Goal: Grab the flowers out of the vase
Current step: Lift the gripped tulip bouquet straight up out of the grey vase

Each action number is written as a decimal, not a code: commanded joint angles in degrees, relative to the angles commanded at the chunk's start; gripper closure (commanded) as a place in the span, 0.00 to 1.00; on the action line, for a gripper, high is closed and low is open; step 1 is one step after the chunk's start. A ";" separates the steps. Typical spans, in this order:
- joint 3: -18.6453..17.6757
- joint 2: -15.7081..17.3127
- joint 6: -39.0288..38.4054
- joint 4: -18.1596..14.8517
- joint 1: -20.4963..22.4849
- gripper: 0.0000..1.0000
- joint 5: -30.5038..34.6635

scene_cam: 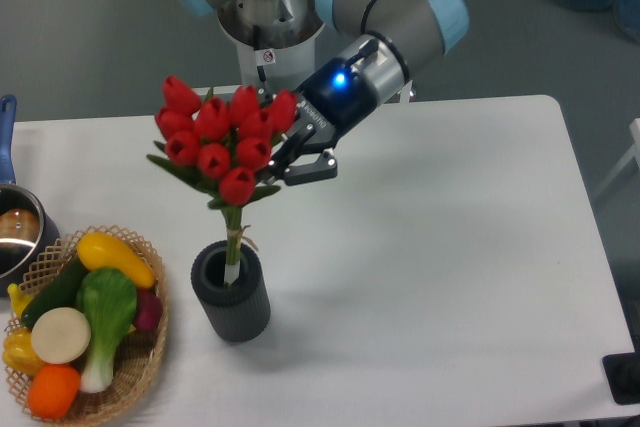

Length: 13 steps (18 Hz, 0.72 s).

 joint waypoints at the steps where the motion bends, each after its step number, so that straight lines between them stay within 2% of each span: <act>1: -0.09 0.09 0.00 0.00 0.18 0.72 -0.79; 7: 0.00 1.41 -2.19 -0.09 3.08 0.72 -2.91; 13: 1.93 1.32 -2.99 -0.35 7.39 0.72 -1.86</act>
